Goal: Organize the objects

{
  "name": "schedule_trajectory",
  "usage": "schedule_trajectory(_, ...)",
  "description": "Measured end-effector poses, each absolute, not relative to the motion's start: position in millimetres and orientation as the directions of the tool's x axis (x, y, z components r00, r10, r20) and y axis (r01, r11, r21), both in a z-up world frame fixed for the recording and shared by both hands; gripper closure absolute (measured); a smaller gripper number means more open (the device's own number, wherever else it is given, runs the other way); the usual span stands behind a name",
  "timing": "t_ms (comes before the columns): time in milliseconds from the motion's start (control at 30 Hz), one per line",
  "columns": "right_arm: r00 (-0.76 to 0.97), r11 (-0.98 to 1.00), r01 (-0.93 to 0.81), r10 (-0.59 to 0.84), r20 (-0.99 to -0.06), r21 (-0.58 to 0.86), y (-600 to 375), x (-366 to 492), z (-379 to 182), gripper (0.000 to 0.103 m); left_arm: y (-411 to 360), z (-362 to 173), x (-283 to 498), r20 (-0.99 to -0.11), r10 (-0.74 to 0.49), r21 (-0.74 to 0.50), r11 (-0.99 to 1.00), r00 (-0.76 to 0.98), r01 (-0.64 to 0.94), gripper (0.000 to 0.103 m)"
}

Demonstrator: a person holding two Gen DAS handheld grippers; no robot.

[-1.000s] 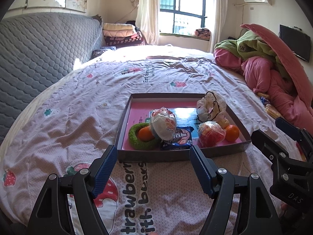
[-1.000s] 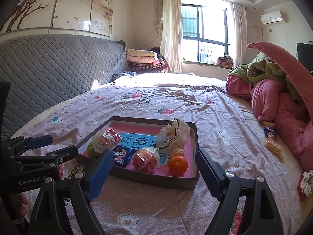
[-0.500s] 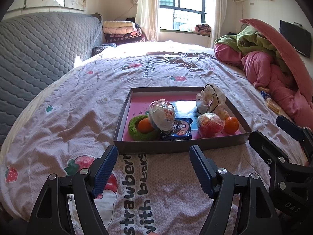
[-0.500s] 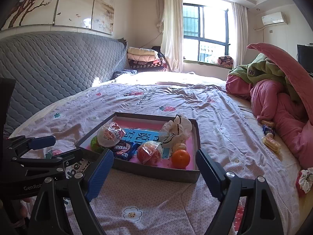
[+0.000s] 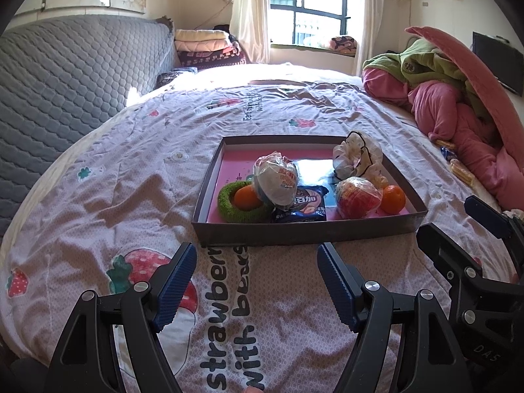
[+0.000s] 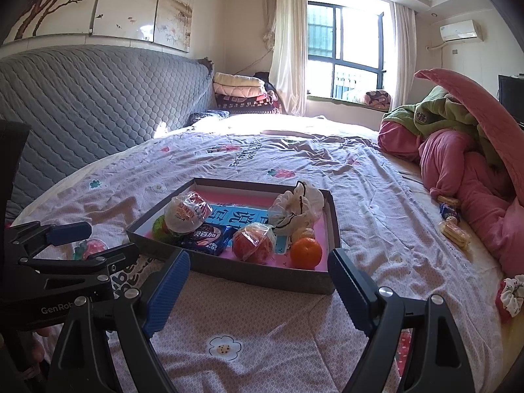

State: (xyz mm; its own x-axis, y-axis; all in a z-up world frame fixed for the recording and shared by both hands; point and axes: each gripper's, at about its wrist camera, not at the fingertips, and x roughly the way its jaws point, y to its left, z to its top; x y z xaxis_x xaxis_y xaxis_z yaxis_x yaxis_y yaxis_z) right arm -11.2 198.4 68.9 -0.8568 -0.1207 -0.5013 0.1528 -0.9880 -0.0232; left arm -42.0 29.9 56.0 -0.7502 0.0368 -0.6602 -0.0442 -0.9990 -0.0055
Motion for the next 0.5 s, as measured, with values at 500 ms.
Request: schedule_trajectory(500,-0.828,-0.991,0.132,-0.117,-0.549,0.013,198.3,-6.1,46.8,0.017,30.6,24.5,-41.4,-0.685,0.052,-0.022,-0.999,-0.727,-0.050,0.026)
